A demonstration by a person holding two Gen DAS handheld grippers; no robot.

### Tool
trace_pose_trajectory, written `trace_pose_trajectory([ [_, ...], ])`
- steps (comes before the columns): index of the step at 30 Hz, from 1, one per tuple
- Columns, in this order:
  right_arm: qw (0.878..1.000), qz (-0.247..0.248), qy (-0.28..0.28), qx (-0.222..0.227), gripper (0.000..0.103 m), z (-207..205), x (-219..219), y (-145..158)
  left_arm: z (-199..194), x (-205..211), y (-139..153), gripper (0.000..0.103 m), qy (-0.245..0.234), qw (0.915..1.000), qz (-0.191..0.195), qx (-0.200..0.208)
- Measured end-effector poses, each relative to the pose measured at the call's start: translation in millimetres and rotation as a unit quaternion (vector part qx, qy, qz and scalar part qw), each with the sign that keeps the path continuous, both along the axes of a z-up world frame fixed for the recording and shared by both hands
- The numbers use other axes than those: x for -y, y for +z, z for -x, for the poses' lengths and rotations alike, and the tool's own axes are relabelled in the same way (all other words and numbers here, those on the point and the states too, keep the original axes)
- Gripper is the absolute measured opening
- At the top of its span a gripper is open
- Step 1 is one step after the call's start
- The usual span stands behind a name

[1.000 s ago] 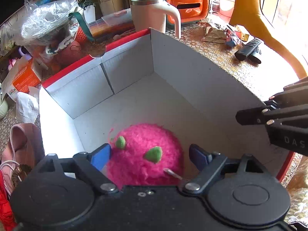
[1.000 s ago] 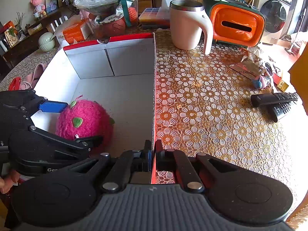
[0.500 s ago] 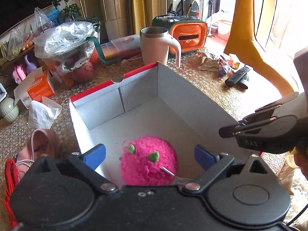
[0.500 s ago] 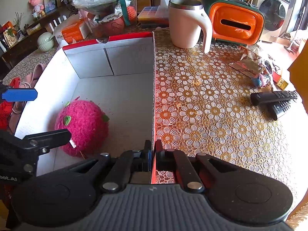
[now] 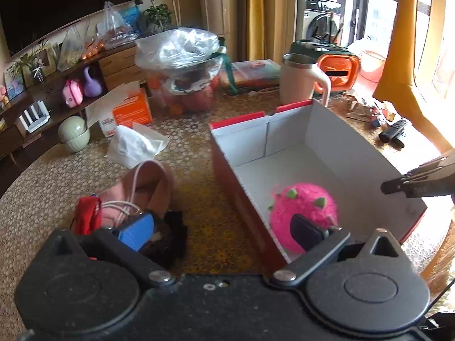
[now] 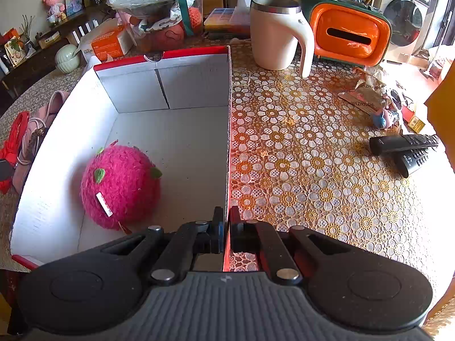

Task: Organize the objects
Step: 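Open the left gripper to release the ball inside the box, then move the left gripper to the red cloth and grasp it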

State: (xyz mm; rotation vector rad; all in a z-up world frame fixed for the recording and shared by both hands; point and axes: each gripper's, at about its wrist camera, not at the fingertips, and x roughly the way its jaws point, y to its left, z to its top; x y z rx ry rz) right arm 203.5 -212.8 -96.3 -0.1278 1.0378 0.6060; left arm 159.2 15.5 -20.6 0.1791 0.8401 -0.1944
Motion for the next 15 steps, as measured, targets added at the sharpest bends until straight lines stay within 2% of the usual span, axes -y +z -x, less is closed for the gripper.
trace_pose_trajectory([
  [9,1.000,0.006,0.001,-0.003,0.003,0,-2,0,-11,-104,-20,0.102,0.106,0.9939,-0.027,-0.011],
  [15,1.000,0.010,0.001,-0.006,0.003,-1,-3,1,-18,-137,-39,0.102,0.124,0.9918,-0.028,-0.016],
])
